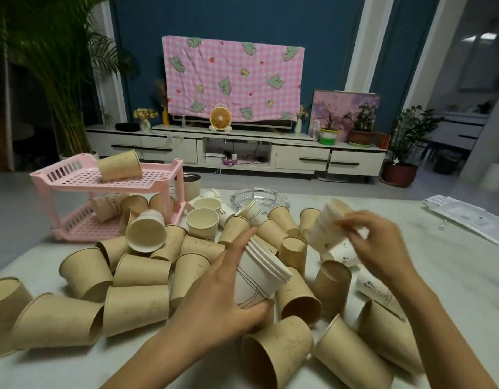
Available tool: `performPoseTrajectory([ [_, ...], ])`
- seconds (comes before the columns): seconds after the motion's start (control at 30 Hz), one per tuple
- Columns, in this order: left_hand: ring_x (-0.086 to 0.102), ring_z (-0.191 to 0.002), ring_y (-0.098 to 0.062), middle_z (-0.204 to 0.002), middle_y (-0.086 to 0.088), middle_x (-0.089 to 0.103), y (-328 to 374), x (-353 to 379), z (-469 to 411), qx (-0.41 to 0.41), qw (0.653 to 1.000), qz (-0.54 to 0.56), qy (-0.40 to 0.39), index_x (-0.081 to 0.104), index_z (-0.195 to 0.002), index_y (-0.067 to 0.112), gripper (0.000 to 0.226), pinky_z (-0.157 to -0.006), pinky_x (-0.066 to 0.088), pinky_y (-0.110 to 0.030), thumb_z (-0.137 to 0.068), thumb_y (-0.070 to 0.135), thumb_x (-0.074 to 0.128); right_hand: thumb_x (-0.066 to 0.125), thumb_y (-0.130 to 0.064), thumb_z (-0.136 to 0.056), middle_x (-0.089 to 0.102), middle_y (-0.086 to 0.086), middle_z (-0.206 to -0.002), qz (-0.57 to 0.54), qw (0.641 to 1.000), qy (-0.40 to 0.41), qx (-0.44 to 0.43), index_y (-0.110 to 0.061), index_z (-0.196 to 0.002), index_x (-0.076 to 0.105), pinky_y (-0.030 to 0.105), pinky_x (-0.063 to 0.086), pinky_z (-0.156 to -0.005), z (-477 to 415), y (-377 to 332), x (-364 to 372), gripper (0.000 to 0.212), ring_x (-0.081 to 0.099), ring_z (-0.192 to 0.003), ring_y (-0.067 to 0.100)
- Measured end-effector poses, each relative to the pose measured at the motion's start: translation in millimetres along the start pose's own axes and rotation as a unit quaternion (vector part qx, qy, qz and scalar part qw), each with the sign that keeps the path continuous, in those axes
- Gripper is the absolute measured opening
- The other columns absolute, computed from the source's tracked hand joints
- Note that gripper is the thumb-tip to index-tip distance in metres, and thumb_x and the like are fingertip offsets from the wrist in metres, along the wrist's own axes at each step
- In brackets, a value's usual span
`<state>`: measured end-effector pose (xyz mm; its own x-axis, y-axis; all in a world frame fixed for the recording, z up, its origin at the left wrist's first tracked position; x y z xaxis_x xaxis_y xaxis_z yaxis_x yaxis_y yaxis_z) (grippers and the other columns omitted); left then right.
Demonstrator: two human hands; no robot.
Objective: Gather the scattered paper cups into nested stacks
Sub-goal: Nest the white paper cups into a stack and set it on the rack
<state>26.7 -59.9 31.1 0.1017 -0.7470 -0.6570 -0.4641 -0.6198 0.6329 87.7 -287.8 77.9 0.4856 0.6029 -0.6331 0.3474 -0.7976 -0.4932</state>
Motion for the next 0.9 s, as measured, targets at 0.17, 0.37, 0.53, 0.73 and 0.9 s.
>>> performPoseTrajectory([
  [0.17, 0.05, -0.113, -0.004, -0.128, 0.019, 0.046, -3, 1, -3, -0.01, 0.999, 0.02, 0.024, 0.002, -0.131, 0.06, 0.094, -0.091, 0.041, -0.023, -0.066, 0.049, 0.069, 0.06, 0.007, -0.078, 0.073, -0.01, -0.073, -0.375, 0.927, -0.002, 0.015, -0.031, -0.071, 0.073, 0.01, 0.052, -0.064, 22, -51, -24, 0.041, 0.067, -0.076, 0.004],
  [0.37, 0.039, -0.122, -0.002, -0.143, 0.019, 0.03, 0, 10, -1, 0.004, 0.999, 0.006, -0.038, -0.011, -0.13, 0.062, 0.104, -0.099, 0.036, -0.023, -0.069, 0.044, 0.071, 0.058, 0.01, -0.08, 0.072, -0.012, -0.072, -0.326, 0.928, -0.18, -0.032, -0.017, -0.075, 0.071, 0.01, 0.05, -0.07, 49, -82, 13, 0.03, 0.066, -0.075, -0.001],
  [0.53, 0.045, -0.111, -0.003, -0.126, 0.019, 0.038, 5, 18, 4, -0.002, 0.998, -0.002, -0.059, -0.009, -0.126, 0.069, 0.098, -0.091, 0.039, -0.021, -0.071, 0.045, 0.069, 0.053, -0.019, -0.089, 0.07, -0.017, -0.088, -0.329, 0.912, -0.244, -0.012, -0.025, -0.093, 0.067, 0.013, 0.049, -0.078, 52, -73, 17, 0.016, 0.062, -0.088, -0.002],
  [0.73, 0.049, -0.1, 0.002, -0.12, 0.029, 0.04, 12, 6, 5, 0.016, 0.999, 0.015, -0.024, 0.001, -0.129, 0.065, 0.099, -0.084, 0.049, -0.025, -0.066, 0.041, 0.074, 0.065, -0.031, -0.082, 0.055, 0.021, -0.122, 0.063, 0.944, 0.056, 0.319, -0.004, -0.115, 0.049, 0.044, 0.042, -0.091, 40, 91, -30, 0.046, 0.05, -0.113, 0.038],
  [0.9, 0.045, -0.103, 0.003, -0.118, 0.033, 0.031, 15, 6, 6, 0.023, 1.0, -0.004, -0.019, -0.005, -0.13, 0.065, 0.102, -0.087, 0.042, -0.02, -0.068, 0.041, 0.073, 0.07, -0.034, -0.077, 0.047, 0.025, -0.127, -0.001, 0.875, -0.013, 0.484, 0.009, -0.138, 0.008, 0.045, 0.038, -0.094, 64, 141, -9, 0.097, 0.043, -0.123, 0.041],
])
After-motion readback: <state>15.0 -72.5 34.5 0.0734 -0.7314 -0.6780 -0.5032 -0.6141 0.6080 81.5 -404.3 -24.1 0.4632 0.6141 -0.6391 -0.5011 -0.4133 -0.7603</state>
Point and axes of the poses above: each hand's wrist, its own z-axis away from the middle knuckle, its own x-axis out of the palm, y = z × x, the point moved 5 cm from there along -z, towards the middle knuckle
